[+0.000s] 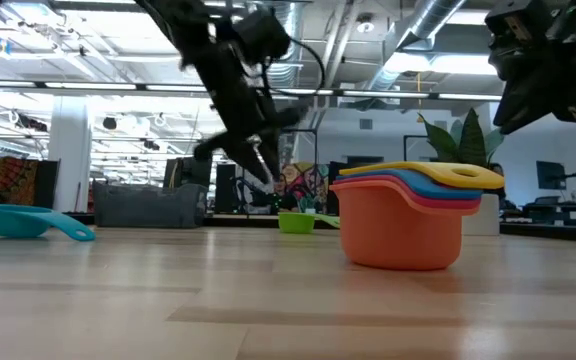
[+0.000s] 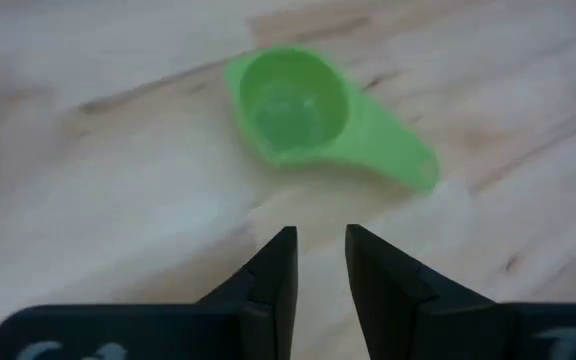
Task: Nest measuring cups in basket
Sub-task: Stack the green measuring cup on top of the yellow measuring cup
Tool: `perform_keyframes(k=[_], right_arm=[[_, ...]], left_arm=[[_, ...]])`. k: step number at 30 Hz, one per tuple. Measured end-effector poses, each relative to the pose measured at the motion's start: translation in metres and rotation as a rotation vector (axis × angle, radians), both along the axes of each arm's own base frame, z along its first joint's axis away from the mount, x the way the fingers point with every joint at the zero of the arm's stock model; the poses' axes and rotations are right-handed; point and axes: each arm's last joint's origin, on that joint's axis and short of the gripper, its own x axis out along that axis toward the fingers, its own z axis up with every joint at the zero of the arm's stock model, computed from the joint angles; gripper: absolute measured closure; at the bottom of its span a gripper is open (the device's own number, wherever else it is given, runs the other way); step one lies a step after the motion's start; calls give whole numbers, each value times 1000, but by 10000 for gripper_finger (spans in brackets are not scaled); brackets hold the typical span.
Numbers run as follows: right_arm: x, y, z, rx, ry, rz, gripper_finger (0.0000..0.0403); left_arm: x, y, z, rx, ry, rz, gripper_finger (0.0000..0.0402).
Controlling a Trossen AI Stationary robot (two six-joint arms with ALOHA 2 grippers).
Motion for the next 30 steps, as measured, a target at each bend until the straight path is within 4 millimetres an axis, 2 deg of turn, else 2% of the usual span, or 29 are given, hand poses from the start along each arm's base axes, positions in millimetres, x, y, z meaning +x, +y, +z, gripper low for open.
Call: perform_keyframes(k=[3,7,12,23,30], right_arm=[[0,0,0,8,-7,-15,317],[1,0,1,28,-26,-35,317],[1,0,1,31,-27,-43,317],[3,-7,2,-24,-43,-82,317],[5,-9,3,-42,-48,-64,300]], left_arm=[[3,23,-9,-14,3,46,327],[2,47,-12,-10,7,112,327],[-3,65,-11,-2,-4,149,327],[0,73,-3,87,-58,144,326],[11,77,-22,50,-40,135,304]])
